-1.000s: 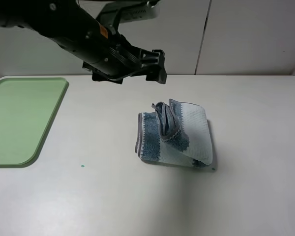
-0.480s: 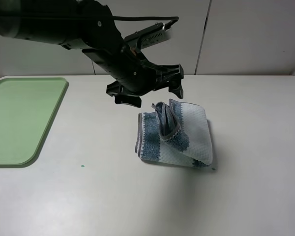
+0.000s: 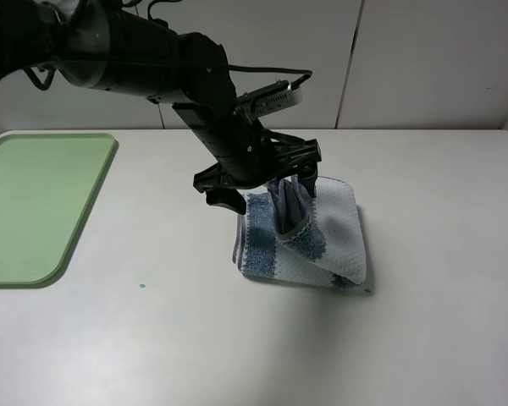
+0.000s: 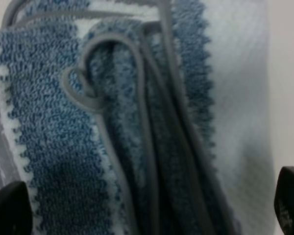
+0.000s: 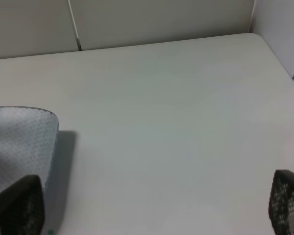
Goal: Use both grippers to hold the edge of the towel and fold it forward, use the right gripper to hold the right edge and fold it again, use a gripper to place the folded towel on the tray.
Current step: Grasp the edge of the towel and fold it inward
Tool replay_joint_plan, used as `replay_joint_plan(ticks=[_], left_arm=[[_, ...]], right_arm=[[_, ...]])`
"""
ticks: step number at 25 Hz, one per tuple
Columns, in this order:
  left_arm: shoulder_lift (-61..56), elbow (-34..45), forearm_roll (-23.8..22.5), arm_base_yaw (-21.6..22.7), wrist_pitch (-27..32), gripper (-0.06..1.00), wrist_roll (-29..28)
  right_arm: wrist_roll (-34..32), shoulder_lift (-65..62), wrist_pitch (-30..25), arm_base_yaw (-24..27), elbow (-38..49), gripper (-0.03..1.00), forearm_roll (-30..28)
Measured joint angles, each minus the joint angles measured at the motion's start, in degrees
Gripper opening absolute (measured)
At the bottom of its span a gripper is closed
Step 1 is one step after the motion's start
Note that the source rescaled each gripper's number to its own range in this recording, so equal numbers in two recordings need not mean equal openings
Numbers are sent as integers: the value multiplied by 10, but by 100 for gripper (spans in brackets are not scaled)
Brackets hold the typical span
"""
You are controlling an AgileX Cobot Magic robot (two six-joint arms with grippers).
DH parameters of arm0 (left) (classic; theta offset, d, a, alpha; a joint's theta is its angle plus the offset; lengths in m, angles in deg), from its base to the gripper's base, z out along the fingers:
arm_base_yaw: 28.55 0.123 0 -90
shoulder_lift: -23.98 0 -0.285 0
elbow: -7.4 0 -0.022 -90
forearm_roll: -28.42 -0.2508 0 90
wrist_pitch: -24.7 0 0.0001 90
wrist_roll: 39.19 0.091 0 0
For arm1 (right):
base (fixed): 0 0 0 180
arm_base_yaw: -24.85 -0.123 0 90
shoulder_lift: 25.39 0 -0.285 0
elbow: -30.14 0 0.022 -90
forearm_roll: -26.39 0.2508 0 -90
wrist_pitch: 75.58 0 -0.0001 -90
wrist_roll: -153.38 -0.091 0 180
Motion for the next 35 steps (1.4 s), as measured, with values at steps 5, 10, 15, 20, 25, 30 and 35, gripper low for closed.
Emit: replay_joint_plan(ticks=[5, 10, 15, 20, 25, 30, 35], left_arm=[[18, -1, 0, -2, 5, 100, -7], [35, -2, -1, -2, 5, 100, -17], [46, -2, -3, -2, 11, 100, -19], [47, -2, -41, -2, 32, 100, -26], [48, -3, -92, -2, 40, 100, -48], [59, -3, -110, -2, 40, 100, -56], [70, -3, -112, -2, 28, 100, -57]], right_arm=[[0, 0, 0, 0, 0, 100, 0], [0, 0, 0, 0, 0, 100, 1], [0, 0, 0, 0, 0, 100, 1], [0, 0, 0, 0, 0, 100, 1], [0, 0, 0, 0, 0, 100, 1], [0, 0, 0, 0, 0, 100, 1], [0, 0, 0, 0, 0, 100, 1]])
